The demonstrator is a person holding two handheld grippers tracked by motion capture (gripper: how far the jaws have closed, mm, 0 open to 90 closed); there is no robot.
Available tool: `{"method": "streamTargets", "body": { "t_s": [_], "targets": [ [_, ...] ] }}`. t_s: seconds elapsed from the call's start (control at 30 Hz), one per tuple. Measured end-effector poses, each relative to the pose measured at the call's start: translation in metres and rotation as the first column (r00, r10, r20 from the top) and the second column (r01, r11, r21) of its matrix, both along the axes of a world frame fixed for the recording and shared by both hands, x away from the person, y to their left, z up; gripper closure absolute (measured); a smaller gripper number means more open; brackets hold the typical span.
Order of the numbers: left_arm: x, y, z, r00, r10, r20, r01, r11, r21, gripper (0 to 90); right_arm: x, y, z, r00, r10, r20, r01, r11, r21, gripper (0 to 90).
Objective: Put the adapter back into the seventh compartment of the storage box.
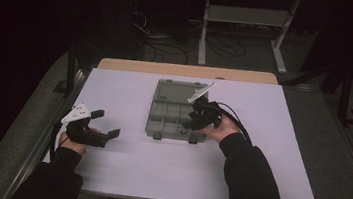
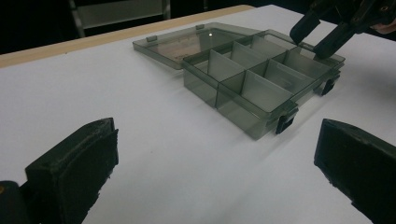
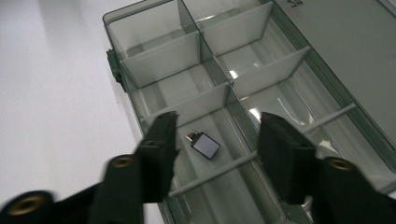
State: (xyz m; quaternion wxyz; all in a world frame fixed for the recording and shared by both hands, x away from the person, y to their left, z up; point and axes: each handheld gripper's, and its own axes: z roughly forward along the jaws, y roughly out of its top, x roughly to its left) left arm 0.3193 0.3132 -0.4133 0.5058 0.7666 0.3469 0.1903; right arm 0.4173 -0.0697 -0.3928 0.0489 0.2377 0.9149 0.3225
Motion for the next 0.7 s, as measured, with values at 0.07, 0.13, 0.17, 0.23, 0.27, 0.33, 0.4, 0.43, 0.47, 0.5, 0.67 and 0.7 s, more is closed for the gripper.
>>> {"method": "streamTargets", "body": {
  "t_s": [0.07, 0.13, 0.17, 0.23, 0.27, 0.33, 0.4, 0.43, 0.47, 0.5, 0.67, 0.7],
  "targets": [
    [0.000, 0.000, 0.000, 1.0000, 0.000, 0.001, 0.000, 1.0000, 0.000, 0.0, -0.001, -0.002, 0.001, 0.9999, -0.015, -0.001, 0.015, 1.000, -0.004, 37.7],
    [0.000, 0.000, 0.000, 1.0000, 0.000, 0.000, 0.000, 1.0000, 0.000, 0.0, -0.001, -0.004, 0.003, 0.9997, -0.025, 0.007, 0.025, 1.000, -0.006, 31.5],
    [0.000, 0.000, 0.000, 1.0000, 0.000, 0.000, 0.000, 1.0000, 0.000, 0.0, -0.002, -0.005, 0.003, 0.9995, -0.032, 0.003, 0.032, 0.999, -0.004, 27.7],
    [0.000, 0.000, 0.000, 1.0000, -0.002, 0.000, 0.002, 1.0000, 0.002, 0.0, -0.003, -0.007, 0.006, 0.9989, -0.046, 0.008, 0.046, 0.999, -0.001, 21.4],
    [0.000, 0.000, 0.000, 1.0000, -0.001, 0.000, 0.001, 1.0000, 0.001, 0.0, -0.003, -0.008, 0.007, 0.9986, -0.052, 0.011, 0.052, 0.999, 0.002, 17.9],
    [0.000, 0.000, 0.000, 1.0000, -0.001, 0.000, 0.001, 1.0000, 0.001, 0.0, -0.004, -0.010, 0.009, 0.9978, -0.065, 0.012, 0.065, 0.998, 0.007, 13.1],
    [0.000, 0.000, 0.000, 1.0000, -0.001, 0.000, 0.001, 1.0000, 0.003, 0.0, -0.005, -0.013, 0.011, 0.9970, -0.076, 0.017, 0.076, 0.997, 0.013, 12.0],
    [0.000, 0.000, 0.000, 1.0000, -0.001, 0.000, 0.001, 1.0000, 0.001, 0.0, -0.005, -0.014, 0.011, 0.9964, -0.081, 0.022, 0.081, 0.997, 0.012, 8.9],
    [0.000, 0.000, 0.000, 1.0000, -0.001, 0.000, 0.001, 1.0000, 0.001, 0.0, -0.006, -0.015, 0.012, 0.9957, -0.089, 0.028, 0.088, 0.996, 0.011, 3.6],
    [0.000, 0.000, 0.000, 1.0000, -0.001, 0.000, 0.001, 1.0000, 0.001, 0.0, -0.007, -0.016, 0.012, 0.9948, -0.096, 0.034, 0.095, 0.995, 0.011, 0.0],
    [0.000, 0.000, 0.000, 1.0000, -0.001, -0.001, 0.001, 1.0000, 0.002, 0.0, -0.011, -0.027, 0.016, 0.9911, -0.123, 0.049, 0.121, 0.991, 0.050, 0.0],
    [0.000, 0.000, 0.000, 1.0000, -0.001, -0.001, 0.001, 1.0000, 0.003, 0.0, -0.012, -0.029, 0.017, 0.9903, -0.129, 0.050, 0.127, 0.990, 0.056, 0.0]
  ]
}}
